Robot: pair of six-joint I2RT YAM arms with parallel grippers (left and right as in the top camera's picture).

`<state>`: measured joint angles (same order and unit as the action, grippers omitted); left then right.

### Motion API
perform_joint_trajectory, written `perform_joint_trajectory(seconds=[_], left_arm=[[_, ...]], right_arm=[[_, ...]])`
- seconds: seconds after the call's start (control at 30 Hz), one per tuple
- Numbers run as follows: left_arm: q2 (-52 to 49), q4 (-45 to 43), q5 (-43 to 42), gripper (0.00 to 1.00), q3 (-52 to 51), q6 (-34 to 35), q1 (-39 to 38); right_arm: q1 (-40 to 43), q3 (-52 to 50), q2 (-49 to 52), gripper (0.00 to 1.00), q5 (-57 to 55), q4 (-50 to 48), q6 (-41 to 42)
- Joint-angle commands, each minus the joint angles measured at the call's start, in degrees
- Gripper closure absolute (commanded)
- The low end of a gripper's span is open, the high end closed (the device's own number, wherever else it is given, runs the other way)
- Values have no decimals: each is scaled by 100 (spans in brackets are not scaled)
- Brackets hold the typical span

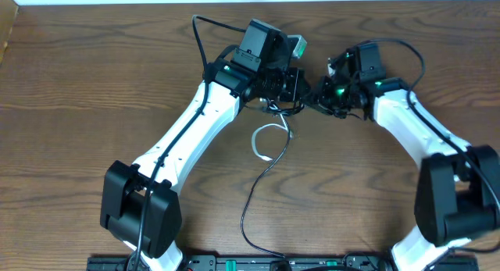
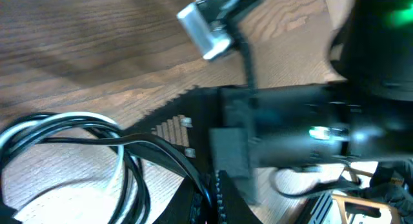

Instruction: Untangle cables

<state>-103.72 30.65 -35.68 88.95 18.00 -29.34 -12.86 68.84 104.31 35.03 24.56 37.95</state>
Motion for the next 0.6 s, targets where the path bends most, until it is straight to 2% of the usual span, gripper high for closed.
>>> perform_joint_trajectory(seconds=[0.0, 0.2, 0.3, 0.5, 0.57], left_arm=[[7, -59, -120, 93, 17, 90, 31], [7, -105, -120, 92, 17, 136, 31], [7, -146, -212, 93, 17, 378, 74], [7, -935, -2249, 93, 17, 608, 356], [7, -1091, -2592, 93, 17, 837, 466]], right_arm=[[-37, 35, 269, 96, 317, -173, 127], [-31, 35, 398, 97, 374, -487, 188], [-17, 35, 400, 98, 374, -601, 284], [68, 35, 638, 99, 695, -942, 474], [68, 35, 717, 99, 695, -944, 470]])
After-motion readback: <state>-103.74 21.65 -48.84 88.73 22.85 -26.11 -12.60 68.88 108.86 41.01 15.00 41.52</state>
